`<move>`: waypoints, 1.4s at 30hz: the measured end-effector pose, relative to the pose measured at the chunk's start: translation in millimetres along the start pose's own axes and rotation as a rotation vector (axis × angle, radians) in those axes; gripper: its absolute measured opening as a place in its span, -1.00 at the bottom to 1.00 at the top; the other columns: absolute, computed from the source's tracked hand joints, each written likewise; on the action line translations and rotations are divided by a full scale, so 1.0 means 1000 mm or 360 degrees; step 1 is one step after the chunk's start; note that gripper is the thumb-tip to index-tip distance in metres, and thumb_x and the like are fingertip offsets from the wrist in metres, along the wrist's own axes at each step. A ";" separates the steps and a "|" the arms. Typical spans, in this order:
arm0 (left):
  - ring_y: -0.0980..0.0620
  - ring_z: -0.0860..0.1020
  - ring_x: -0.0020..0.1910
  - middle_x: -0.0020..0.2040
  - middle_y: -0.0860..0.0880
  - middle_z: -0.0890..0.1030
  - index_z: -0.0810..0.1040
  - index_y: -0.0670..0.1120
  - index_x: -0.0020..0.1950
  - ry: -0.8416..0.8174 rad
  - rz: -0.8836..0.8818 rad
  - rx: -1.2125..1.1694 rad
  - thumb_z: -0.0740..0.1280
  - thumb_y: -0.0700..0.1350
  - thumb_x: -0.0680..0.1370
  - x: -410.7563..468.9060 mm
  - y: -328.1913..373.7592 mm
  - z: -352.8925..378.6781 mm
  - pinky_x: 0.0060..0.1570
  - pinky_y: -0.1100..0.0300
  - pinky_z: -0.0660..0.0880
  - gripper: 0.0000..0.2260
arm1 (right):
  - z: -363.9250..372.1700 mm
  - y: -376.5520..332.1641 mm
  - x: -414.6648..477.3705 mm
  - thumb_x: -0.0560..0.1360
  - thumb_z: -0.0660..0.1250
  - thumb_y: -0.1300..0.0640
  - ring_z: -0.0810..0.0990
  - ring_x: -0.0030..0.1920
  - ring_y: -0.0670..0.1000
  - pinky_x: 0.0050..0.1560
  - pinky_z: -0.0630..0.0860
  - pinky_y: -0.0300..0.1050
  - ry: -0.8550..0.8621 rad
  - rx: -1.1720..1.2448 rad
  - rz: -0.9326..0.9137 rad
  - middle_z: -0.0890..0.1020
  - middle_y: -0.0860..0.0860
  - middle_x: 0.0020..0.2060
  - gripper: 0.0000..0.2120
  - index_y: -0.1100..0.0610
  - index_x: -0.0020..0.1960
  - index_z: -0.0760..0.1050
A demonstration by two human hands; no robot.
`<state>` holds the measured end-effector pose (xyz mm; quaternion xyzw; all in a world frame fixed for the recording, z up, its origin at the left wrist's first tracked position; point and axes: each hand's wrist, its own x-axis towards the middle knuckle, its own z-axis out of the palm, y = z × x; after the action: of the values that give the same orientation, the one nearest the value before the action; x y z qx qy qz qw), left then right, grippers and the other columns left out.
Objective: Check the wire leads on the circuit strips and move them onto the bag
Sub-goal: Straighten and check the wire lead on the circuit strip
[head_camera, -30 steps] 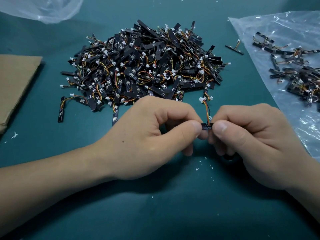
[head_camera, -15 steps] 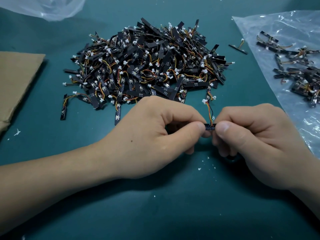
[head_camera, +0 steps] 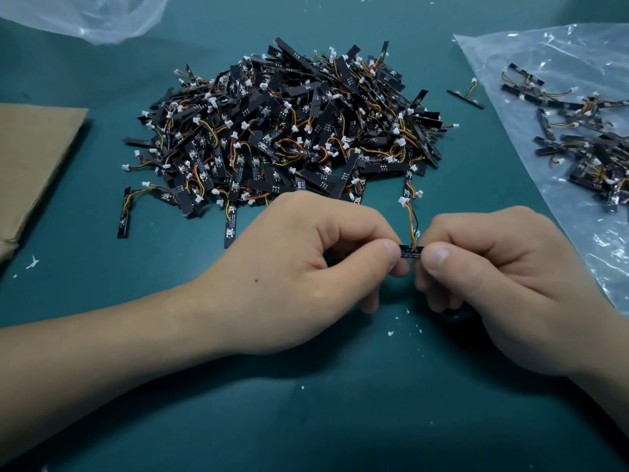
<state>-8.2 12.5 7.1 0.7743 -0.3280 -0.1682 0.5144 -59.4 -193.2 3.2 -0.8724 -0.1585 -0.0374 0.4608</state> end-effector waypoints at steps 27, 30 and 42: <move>-0.05 0.60 -0.40 -0.38 0.02 0.66 0.66 -0.06 -0.20 0.0034 -0.0034 -0.0044 0.28 -0.17 0.57 0.002 -0.001 -0.001 -0.39 0.04 0.52 -0.79 | 0.001 0.001 0.001 0.61 0.18 0.02 0.51 -0.44 0.00 -0.39 0.42 -0.13 -0.0048 -0.0042 -0.0049 0.55 -0.11 -0.44 -0.69 -0.03 -0.28 0.50; 0.06 0.58 -0.41 -0.39 0.02 0.65 0.66 -0.07 -0.20 0.0017 -0.0018 -0.0051 0.28 -0.18 0.57 0.002 0.000 -0.001 -0.37 0.16 0.52 -0.79 | -0.001 0.003 0.001 0.59 0.19 0.04 0.51 -0.45 0.02 -0.39 0.42 -0.10 -0.0055 -0.0024 -0.0036 0.55 -0.04 -0.47 -0.69 0.01 -0.30 0.51; 0.07 0.53 -0.45 -0.42 0.01 0.62 0.63 -0.05 -0.24 0.0009 0.0010 0.0028 0.27 -0.17 0.56 0.001 0.000 0.000 -0.41 0.21 0.45 -0.78 | -0.001 0.000 0.000 0.58 0.19 0.07 0.52 -0.44 -0.03 -0.39 0.41 -0.22 -0.0083 -0.0054 -0.0050 0.56 -0.11 -0.45 -0.70 0.02 -0.30 0.52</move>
<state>-6.8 11.8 7.3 0.7782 -0.3305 -0.1614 0.5090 -58.9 -194.0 3.4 -0.8781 -0.1835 -0.0246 0.4411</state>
